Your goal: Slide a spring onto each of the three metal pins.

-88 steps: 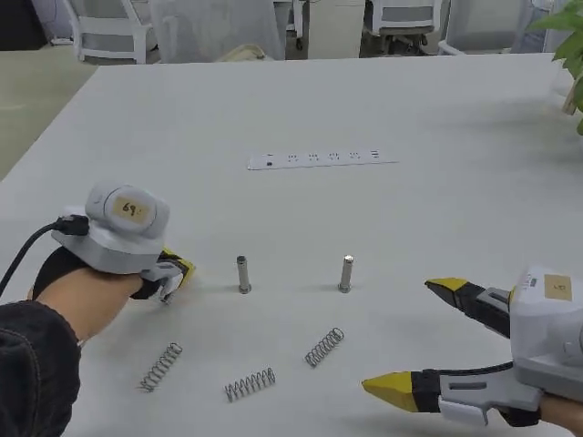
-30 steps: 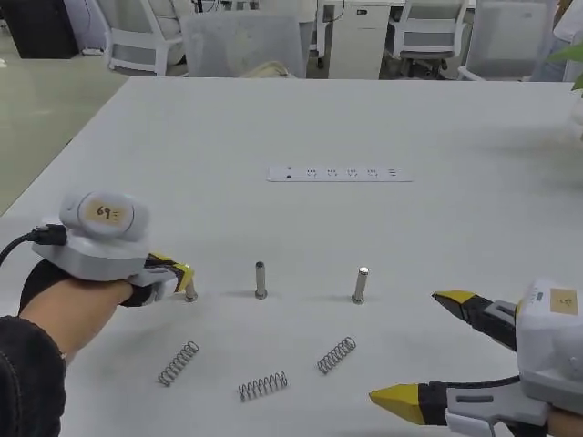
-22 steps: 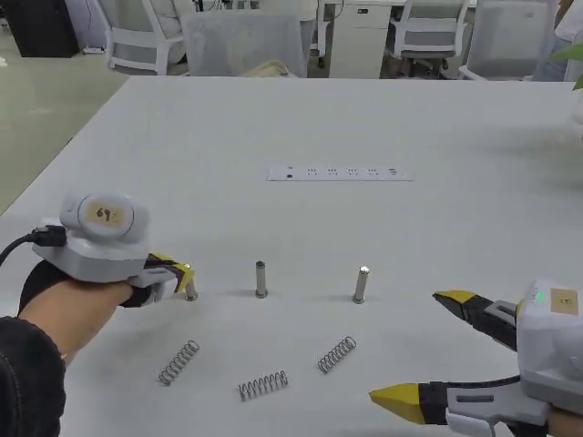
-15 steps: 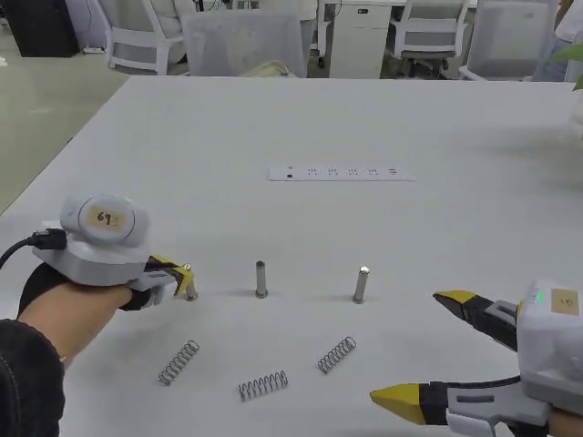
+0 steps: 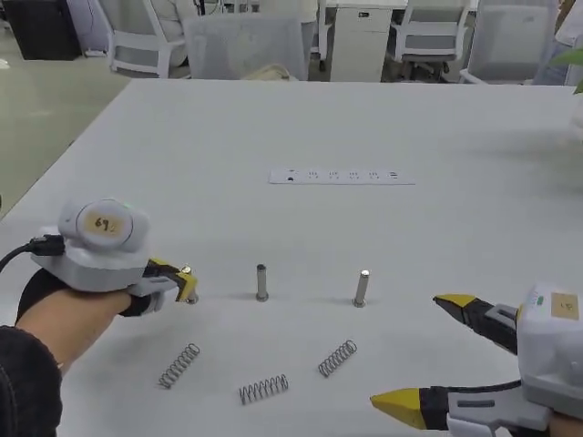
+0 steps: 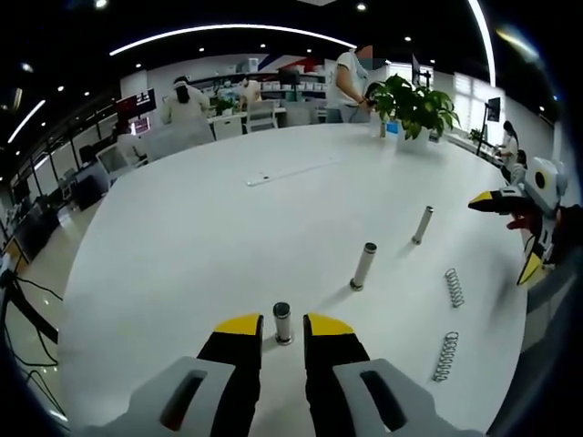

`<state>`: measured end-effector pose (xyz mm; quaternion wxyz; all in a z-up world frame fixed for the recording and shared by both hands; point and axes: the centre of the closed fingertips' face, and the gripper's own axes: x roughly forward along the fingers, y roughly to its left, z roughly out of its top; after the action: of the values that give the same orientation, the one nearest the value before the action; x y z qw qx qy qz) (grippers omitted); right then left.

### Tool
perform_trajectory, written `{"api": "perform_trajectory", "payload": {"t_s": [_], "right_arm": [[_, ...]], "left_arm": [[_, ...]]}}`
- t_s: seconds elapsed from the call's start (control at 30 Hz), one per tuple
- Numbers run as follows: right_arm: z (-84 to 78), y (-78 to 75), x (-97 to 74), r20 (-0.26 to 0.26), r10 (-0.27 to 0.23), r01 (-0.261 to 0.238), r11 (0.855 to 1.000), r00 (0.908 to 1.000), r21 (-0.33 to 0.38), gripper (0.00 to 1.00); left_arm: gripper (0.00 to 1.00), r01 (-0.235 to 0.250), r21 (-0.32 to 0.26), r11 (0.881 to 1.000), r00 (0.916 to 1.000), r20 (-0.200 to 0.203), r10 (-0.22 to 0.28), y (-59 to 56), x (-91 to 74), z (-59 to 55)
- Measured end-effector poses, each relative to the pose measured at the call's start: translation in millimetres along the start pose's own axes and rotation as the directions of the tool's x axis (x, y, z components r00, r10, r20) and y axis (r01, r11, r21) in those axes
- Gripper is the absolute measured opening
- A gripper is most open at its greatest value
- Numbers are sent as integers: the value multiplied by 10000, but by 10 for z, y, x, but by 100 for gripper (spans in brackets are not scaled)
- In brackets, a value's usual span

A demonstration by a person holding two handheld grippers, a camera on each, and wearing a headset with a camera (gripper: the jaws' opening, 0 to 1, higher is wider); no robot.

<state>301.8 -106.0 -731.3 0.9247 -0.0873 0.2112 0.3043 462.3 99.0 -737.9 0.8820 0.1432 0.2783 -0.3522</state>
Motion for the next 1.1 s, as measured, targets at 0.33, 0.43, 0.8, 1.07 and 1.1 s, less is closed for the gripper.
{"api": "perform_trajectory", "payload": {"t_s": [0.33,0.43,0.8,1.07,1.1], "right_arm": [[10,4,-2,15,2,-2,10000,10000,-52,91],[14,5,-5,34,-4,4,10000,10000,-49,91],[30,0,-18,64,-61,61,10000,10000,-71,91],[40,-2,-26,100,-94,94,9999,9999,-56,91],[41,-1,-27,100,-101,102,9999,9999,-60,91]], "left_arm": [[17,-171,-191,9997,9998,57,172,31,-53,-45],[18,-199,-222,9996,9998,76,201,29,-74,-61],[19,-40,-449,9990,10000,77,44,-38,-165,-173],[20,195,-524,9984,9997,121,-189,-132,-267,-220],[20,201,-473,9987,9998,105,-196,-142,-274,-230]]}}
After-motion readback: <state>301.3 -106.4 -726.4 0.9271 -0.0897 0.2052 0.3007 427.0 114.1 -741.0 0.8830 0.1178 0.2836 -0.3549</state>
